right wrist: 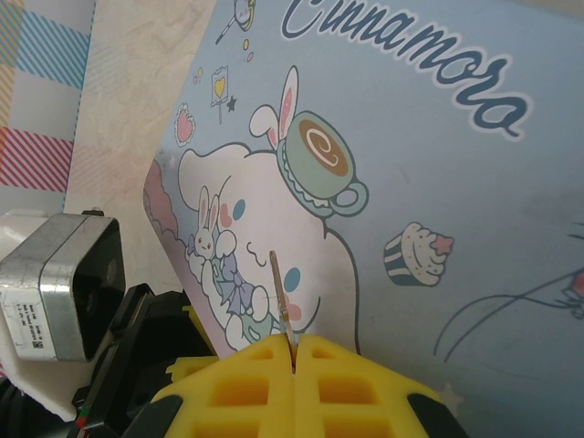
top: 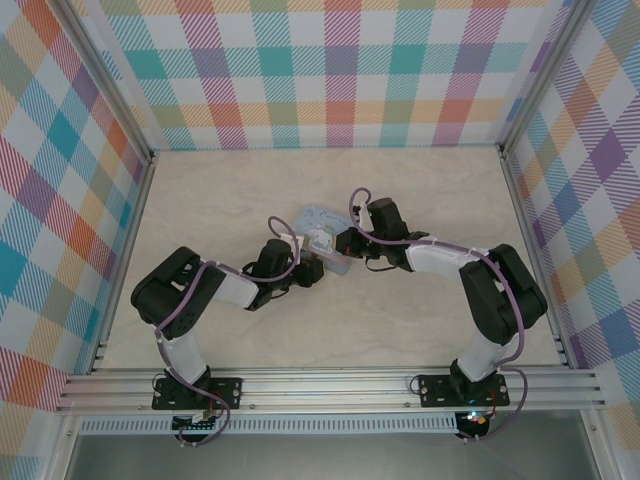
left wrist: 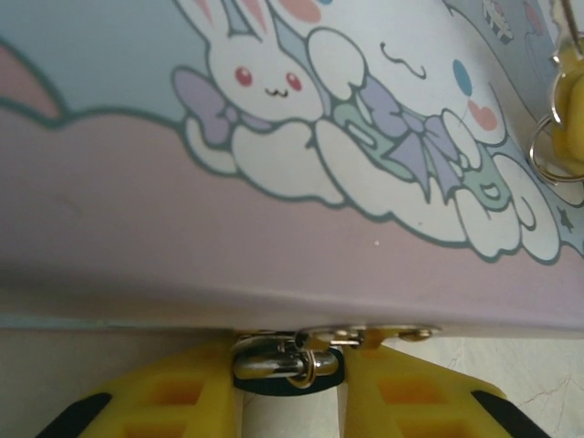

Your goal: Unlock the padlock with the key

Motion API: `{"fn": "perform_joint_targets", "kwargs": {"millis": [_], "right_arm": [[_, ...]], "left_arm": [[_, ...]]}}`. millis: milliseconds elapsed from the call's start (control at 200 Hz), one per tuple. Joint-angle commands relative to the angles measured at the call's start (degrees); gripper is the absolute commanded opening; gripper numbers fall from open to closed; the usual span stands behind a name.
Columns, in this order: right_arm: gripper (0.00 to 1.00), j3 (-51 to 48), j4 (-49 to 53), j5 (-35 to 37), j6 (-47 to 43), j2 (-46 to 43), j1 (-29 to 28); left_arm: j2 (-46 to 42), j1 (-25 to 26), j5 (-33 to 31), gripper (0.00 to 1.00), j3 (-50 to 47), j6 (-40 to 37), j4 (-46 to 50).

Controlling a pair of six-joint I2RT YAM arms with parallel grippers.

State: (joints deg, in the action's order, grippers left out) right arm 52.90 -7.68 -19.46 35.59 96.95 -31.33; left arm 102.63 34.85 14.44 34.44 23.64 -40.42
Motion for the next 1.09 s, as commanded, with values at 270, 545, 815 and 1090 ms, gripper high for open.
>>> {"fn": "perform_joint_targets", "kwargs": {"millis": [270, 545, 815, 1090], "right_arm": [[0.0, -1.38, 3.65, 5.05, -5.07, -7.54, -0.74], [0.0, -9.67, 10.18, 12.53, -12.39, -21.56, -1.81], [0.0, -18.76, 9.56, 19.94, -15.66, -30.38, -9.37], [0.0, -20.82, 4.95, 22.99, -21.0, -26.56, -14.97]], "left_arm": [[-3.92, 1.62, 1.29, 0.25, 1.49, 5.45, 4.54], [-11.26, 1.8, 1.34, 0.25, 4.37, 14.42, 15.15], [-15.54, 1.82, 3.52, 0.28, 7.52, 21.01, 21.18], [-18.09, 1.83, 4.77, 0.29, 9.81, 22.17, 25.38]]}}
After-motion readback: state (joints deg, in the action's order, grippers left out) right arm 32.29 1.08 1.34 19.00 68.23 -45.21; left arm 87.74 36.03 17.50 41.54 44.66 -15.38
